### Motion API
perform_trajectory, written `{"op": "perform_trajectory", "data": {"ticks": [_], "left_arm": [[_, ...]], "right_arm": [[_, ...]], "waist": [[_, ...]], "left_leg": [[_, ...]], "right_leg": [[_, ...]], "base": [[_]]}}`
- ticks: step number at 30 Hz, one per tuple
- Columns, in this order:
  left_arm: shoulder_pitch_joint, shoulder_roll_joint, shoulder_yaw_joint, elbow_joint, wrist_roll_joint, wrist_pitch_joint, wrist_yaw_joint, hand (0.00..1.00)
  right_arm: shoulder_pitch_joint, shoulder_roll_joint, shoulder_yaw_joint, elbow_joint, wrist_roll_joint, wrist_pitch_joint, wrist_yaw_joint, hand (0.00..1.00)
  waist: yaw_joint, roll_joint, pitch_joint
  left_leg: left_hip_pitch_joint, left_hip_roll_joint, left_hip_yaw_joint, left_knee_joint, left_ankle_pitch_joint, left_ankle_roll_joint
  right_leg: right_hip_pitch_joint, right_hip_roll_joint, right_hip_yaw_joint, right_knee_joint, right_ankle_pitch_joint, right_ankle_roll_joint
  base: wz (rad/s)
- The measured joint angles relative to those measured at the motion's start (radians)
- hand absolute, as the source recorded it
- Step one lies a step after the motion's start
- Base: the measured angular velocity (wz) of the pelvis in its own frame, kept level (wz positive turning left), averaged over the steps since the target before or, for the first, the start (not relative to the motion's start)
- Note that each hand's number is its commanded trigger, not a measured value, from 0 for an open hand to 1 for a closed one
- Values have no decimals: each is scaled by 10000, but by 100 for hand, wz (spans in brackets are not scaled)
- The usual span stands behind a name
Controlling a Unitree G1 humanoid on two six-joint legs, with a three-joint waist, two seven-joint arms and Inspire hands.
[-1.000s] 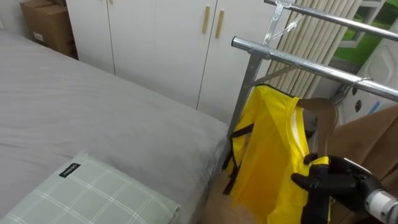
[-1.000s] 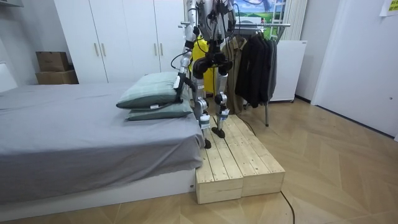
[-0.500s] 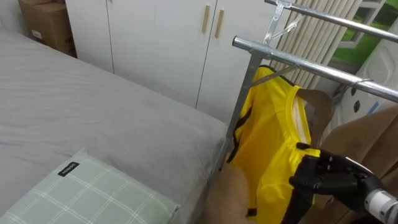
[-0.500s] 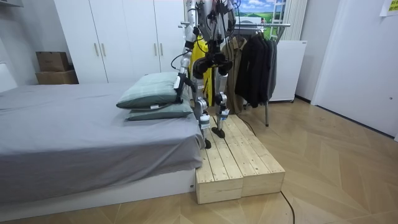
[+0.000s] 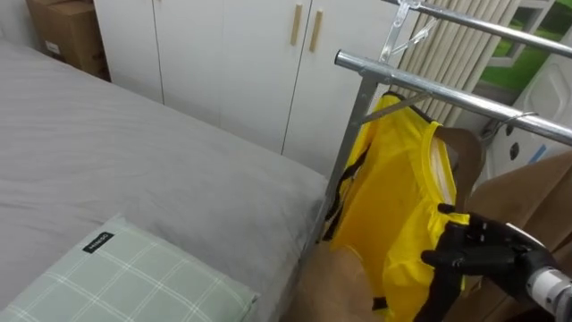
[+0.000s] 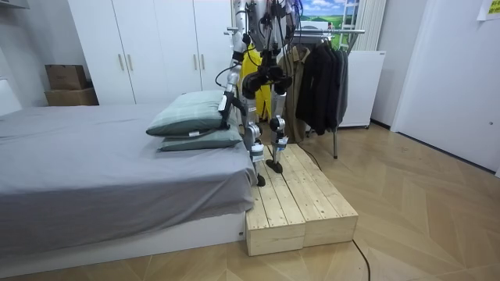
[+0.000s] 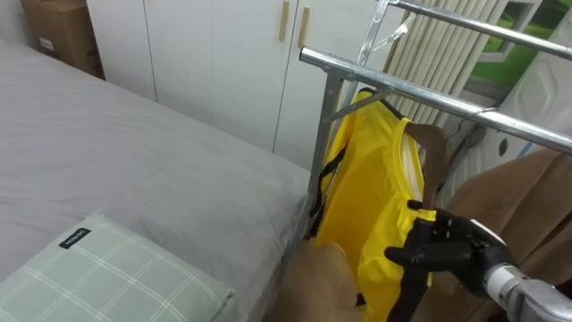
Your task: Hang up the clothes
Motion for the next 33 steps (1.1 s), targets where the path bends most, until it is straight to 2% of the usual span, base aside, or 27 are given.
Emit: {"op": "perform_trajectory", "data": {"ticks": [6, 9, 15, 17, 20, 24, 26, 29, 33], "left_arm": [[-7, -17, 77, -17, -12, 17, 5, 0], [3, -183, 61, -2, -11, 17, 201, 0], [6, -255, 186, -3, 15, 25, 250, 0], [20, -328, 302, -3, 14, 85, 276, 0], [22, -384, 371, -3, 12, 87, 440, 0], [17, -479, 359, -16, 10, 86, 732, 0], [21, -557, 410, -16, 11, 87, 841, 0], [22, -597, 433, -49, 19, 87, 896, 0], [81, -625, 570, -310, 18, 87, 976, 0]], "right_arm": [[-40, -19, -30, -668, -838, 0, -670, 0], [-37, -14, -271, -868, -1478, -7, -1229, 0], [-36, -18, -699, -2043, -2655, -1, -2686, 0], [48, -17, -813, -3138, -3201, -7, -3421, 0], [311, -16, -1182, -4124, -3216, -242, -4525, 0], [710, 28, -1219, -4545, -3552, -221, -5184, 0], [816, 154, -1549, -4741, -3843, -221, -5574, 0], [1080, 188, -1916, -5150, -3833, -221, -6154, 0], [1419, 195, -2159, -5452, -3738, -219, -6551, 0]], "waist": [[-34, 46, -23], [-51, 119, -40], [-150, 169, -42], [-289, 234, -49], [-326, 321, -62], [-372, 363, -47], [-556, 412, -51], [-802, 475, -84], [-1106, 517, -89]], "left_leg": [[-141, 7, 76, 10, 1, 1], [-192, 8, 161, 6, 1, 2], [-217, -7, 216, 3, 3, 4], [-159, 5, 284, -6, 4, 4], [-48, 7, 287, -9, 4, 4], [23, -12, 314, -26, 2, 6], [-4, -12, 328, -23, 1, 8], [-99, -6, 340, -18, 3, 7], [-105, -1, 364, -42, 5, 6]], "right_leg": [[-190, 16, 64, 20, 26, -19], [-254, 1, 82, 58, 55, -9], [-365, 9, 159, 152, 54, -5], [-328, 22, 186, 155, 58, -8], [-216, 20, 197, 159, 61, -10], [-195, 22, 280, 145, 43, 5], [-218, 23, 298, 157, 44, 5], [-328, 24, 306, 179, 48, 1], [-344, 60, 371, 190, 62, 0]], "base": [[-3], [-8], [-3], [-6], [-1], [0], [0], [-2], [-3]]}}
